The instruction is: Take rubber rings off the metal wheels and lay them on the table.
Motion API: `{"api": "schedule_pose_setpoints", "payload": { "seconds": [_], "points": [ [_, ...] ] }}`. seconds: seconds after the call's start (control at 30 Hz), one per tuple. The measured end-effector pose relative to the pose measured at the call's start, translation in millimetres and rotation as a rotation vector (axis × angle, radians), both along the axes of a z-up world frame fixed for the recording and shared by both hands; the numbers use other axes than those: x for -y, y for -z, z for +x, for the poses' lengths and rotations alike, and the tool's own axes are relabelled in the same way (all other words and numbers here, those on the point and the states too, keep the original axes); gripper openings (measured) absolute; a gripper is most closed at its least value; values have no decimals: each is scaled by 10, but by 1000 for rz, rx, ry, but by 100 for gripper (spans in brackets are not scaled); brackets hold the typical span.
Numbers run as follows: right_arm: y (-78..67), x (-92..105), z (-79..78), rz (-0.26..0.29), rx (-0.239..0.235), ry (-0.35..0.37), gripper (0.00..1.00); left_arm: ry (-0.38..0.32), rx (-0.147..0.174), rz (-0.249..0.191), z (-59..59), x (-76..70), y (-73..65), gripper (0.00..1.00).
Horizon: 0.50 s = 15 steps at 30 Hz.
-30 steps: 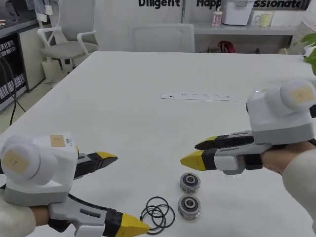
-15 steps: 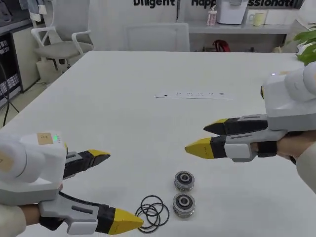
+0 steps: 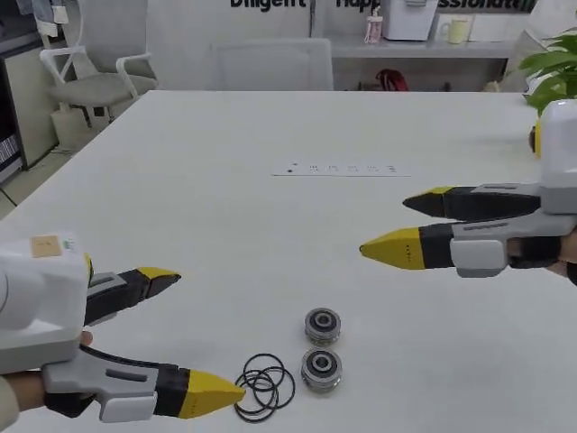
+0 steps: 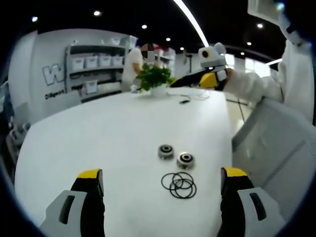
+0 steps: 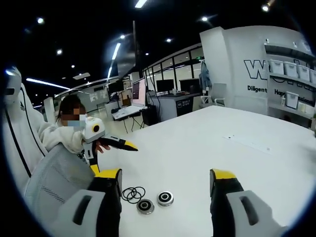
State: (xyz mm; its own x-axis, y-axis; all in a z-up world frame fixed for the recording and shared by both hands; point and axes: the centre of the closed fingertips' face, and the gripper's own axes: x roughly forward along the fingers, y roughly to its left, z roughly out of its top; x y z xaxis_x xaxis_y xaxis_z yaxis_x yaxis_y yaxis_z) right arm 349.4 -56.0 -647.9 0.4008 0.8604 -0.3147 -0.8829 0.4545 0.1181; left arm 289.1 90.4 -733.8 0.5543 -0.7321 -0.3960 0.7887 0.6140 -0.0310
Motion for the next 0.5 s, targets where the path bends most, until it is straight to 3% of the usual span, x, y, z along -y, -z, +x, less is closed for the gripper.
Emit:
{"api": "schedule_pose_setpoints", "payload": {
  "seconds": [0.5],
  "points": [
    [3, 363, -144, 12, 29, 31, 89, -44, 13, -48, 24, -84, -101, 100]
  ]
}}
